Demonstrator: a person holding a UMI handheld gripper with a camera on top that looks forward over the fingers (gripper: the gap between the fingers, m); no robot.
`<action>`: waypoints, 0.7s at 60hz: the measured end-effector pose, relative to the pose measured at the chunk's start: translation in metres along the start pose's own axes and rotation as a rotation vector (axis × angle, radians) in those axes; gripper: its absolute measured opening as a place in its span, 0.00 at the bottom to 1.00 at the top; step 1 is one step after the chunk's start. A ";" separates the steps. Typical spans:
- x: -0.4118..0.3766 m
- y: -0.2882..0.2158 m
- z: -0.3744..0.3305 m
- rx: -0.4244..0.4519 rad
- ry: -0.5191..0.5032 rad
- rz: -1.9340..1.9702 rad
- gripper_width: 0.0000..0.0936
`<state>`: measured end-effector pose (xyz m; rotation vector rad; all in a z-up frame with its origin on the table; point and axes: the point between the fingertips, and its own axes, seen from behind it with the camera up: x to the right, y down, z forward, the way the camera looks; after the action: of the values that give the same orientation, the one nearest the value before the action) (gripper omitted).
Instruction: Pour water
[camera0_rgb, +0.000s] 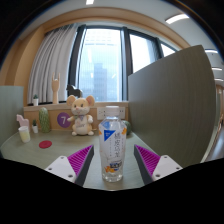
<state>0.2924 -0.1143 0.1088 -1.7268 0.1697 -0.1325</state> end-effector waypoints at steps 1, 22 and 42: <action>-0.001 -0.001 0.004 0.003 -0.003 -0.001 0.87; -0.001 -0.015 0.038 0.032 0.016 0.000 0.49; -0.002 -0.015 0.038 0.029 0.045 -0.049 0.39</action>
<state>0.2978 -0.0751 0.1172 -1.7005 0.1578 -0.2096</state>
